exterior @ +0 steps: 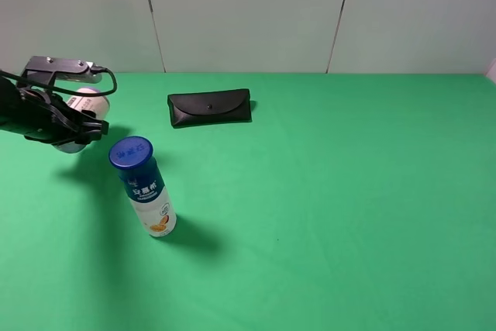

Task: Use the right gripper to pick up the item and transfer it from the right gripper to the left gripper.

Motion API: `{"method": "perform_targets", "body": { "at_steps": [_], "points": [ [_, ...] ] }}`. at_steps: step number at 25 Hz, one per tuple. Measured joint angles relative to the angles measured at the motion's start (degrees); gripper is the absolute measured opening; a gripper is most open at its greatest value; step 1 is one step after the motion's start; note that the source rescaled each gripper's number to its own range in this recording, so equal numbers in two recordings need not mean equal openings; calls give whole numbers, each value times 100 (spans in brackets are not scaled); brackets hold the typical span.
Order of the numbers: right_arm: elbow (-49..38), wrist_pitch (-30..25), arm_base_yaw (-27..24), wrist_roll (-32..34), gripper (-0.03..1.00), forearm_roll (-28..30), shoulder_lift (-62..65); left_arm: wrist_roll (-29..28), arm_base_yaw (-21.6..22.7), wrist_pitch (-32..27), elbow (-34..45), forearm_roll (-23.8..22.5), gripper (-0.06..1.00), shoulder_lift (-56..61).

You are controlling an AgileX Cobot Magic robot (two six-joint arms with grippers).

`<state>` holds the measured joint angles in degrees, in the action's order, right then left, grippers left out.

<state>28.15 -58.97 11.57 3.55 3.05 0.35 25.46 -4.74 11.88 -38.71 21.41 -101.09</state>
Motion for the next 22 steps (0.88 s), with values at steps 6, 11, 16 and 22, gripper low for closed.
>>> {"method": "perform_targets", "body": {
  "at_steps": [6, 11, 16, 22],
  "points": [
    [0, 0, 0, 0, 100, 0, 0, -4, 0, 191, 0, 10, 0, -59],
    [0, 0, 0, 0, 100, 0, 0, -4, 0, 113, 0, 19, 0, -59],
    [0, 0, 0, 0, 100, 0, 0, -4, 0, 3, 0, 19, 19, -59],
    [0, 0, 0, 0, 100, 0, 0, -6, 0, 104, 0, 19, 94, -59]
  ]
}}
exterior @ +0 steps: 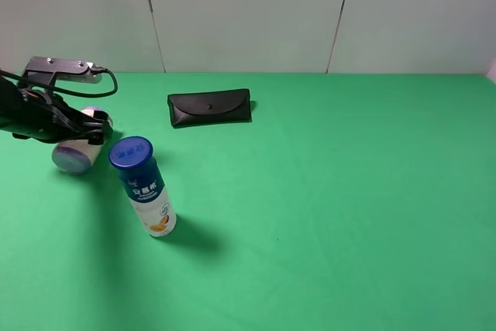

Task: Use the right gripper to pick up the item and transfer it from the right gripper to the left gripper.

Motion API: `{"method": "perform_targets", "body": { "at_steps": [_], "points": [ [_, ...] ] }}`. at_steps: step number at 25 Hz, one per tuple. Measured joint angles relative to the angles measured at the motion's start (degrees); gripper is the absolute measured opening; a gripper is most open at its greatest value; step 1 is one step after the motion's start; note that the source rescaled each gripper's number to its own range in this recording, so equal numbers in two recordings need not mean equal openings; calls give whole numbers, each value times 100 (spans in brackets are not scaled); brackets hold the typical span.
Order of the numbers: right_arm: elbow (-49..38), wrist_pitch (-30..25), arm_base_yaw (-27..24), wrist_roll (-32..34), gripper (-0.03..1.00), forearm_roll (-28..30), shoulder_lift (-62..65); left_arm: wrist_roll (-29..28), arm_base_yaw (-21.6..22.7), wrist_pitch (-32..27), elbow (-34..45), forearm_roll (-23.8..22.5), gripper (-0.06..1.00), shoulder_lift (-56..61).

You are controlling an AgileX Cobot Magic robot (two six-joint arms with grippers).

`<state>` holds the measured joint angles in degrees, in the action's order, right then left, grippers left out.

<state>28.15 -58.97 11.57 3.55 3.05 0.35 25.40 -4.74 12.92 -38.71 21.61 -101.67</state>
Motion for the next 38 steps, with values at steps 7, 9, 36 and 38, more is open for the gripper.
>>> {"method": "perform_targets", "body": {
  "at_steps": [7, 9, 36, 38],
  "points": [
    [0, 0, 0, 0, 100, 0, 0, -5, 0, -26, 0, 0, 100, 0],
    [0, 0, 0, 0, 100, 0, 0, -5, 0, -194, 0, 0, 100, 31],
    [0, 0, 0, 0, 100, 0, 0, -2131, 50, -5639, -995, -2458, 99, 4495],
    [0, 0, 0, 0, 100, 0, 0, -2238, 50, -6094, -1046, -2588, 99, 4889]
  ]
}}
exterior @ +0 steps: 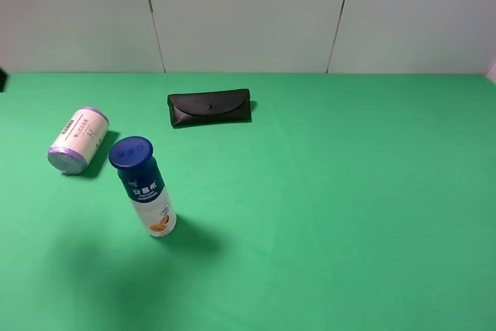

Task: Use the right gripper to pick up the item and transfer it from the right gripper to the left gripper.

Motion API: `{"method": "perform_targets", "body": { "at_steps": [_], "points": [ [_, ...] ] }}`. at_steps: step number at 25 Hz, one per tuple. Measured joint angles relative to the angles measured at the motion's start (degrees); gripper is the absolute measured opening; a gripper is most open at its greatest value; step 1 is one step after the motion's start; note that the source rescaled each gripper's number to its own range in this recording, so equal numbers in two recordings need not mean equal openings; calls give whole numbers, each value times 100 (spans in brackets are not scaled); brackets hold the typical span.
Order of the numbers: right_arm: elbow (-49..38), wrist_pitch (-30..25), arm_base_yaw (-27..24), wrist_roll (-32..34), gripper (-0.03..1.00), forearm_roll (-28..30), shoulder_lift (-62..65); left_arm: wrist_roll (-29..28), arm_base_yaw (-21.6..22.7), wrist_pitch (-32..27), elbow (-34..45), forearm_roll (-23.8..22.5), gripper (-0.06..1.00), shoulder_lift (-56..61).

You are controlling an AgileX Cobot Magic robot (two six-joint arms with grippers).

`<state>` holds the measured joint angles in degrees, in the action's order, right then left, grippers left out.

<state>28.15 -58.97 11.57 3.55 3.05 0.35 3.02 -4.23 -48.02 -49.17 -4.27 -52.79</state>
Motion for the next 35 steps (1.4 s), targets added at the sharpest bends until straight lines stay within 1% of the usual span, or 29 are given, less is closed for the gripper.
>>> {"method": "perform_targets", "body": {
  "at_steps": [4, 8, 12, 15, 20, 24, 29, 35],
  "points": [
    [0, 0, 0, 0, 100, 0, 0, -257, 0, -793, -11, -60, 98, 836],
    [0, 0, 0, 0, 100, 0, 0, -391, 0, -1274, -11, -79, 98, 1693],
    [0, 0, 0, 0, 100, 0, 0, -402, 0, -1552, 130, -79, 98, 2583],
    [0, 0, 0, 0, 100, 0, 0, -402, 0, -1695, 512, -79, 98, 3329],
    [0, 0, 0, 0, 100, 0, 0, -383, 0, -1744, 1106, -79, 98, 4599],
    [0, 0, 0, 0, 100, 0, 0, -379, 0, -1657, 1509, -66, 98, 5210],
    [0, 0, 0, 0, 100, 0, 0, -365, 0, -1481, 1968, 286, 98, 5319],
    [0, 0, 0, 0, 100, -4, 0, -343, 0, -1305, 2072, 367, 95, 5323]
  ]
}}
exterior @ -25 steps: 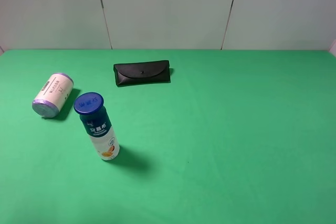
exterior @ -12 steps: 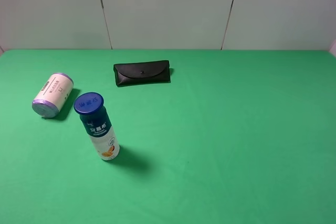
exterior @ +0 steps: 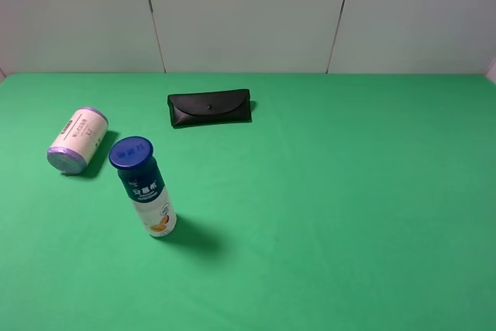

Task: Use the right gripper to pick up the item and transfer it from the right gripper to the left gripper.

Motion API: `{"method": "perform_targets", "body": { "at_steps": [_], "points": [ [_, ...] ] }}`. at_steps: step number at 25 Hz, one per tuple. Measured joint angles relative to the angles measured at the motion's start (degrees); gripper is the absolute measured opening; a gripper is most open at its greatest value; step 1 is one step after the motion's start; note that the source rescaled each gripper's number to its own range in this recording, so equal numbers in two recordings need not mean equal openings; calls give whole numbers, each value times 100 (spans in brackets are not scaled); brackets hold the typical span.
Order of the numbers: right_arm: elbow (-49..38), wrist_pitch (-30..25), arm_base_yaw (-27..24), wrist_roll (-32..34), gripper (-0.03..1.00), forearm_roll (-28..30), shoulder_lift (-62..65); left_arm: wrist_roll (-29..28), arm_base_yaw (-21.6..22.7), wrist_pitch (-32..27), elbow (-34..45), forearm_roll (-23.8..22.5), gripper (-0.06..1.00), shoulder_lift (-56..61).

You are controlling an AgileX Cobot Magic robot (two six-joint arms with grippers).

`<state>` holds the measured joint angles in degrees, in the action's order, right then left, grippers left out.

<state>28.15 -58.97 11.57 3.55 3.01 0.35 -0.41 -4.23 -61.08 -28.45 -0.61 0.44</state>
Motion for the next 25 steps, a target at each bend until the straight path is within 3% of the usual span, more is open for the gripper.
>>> {"method": "perform_targets", "body": {
  "at_steps": [25],
  "points": [
    [0, 0, 0, 0, 100, 0, 0, 5, 0, 46, -1, 6, 94, 0]
  ]
}}
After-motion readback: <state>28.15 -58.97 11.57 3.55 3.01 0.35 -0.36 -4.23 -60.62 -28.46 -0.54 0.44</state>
